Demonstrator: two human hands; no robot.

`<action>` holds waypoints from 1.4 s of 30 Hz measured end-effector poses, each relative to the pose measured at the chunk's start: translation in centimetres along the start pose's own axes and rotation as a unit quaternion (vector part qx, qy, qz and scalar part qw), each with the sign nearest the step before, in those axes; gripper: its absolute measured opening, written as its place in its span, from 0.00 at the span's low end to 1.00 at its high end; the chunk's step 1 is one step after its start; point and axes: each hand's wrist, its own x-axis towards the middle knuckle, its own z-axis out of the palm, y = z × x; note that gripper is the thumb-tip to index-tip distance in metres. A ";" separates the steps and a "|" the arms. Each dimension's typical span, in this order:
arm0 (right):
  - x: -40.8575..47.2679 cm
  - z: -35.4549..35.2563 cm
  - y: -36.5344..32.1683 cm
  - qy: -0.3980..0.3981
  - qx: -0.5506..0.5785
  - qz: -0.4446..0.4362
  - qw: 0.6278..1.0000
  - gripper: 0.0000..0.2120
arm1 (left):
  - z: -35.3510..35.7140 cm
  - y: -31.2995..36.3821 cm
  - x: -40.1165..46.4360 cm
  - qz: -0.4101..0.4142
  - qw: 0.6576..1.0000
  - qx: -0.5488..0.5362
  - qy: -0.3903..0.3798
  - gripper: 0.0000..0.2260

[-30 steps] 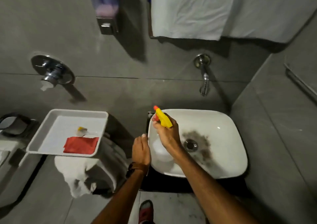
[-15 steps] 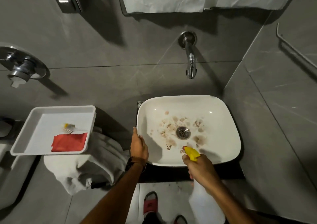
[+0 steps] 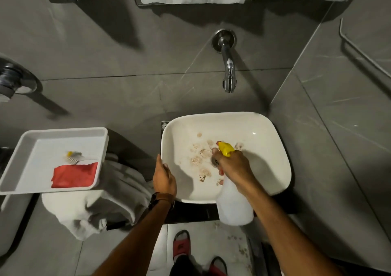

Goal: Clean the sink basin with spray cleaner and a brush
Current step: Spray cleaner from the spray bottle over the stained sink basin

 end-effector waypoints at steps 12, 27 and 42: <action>2.5 -5.9 2.0 0.068 0.022 0.030 0.997 0.15 | -0.1 0.5 -0.2 -0.016 1.000 0.025 0.002 0.21; 0.6 -11.6 8.2 0.151 -0.018 0.054 0.987 0.17 | 0.0 0.8 -0.4 -0.034 0.999 0.036 0.005 0.21; -4.2 -10.4 11.3 0.107 -0.070 0.100 0.987 0.24 | -0.1 0.7 -0.4 -0.039 0.999 0.028 -0.001 0.21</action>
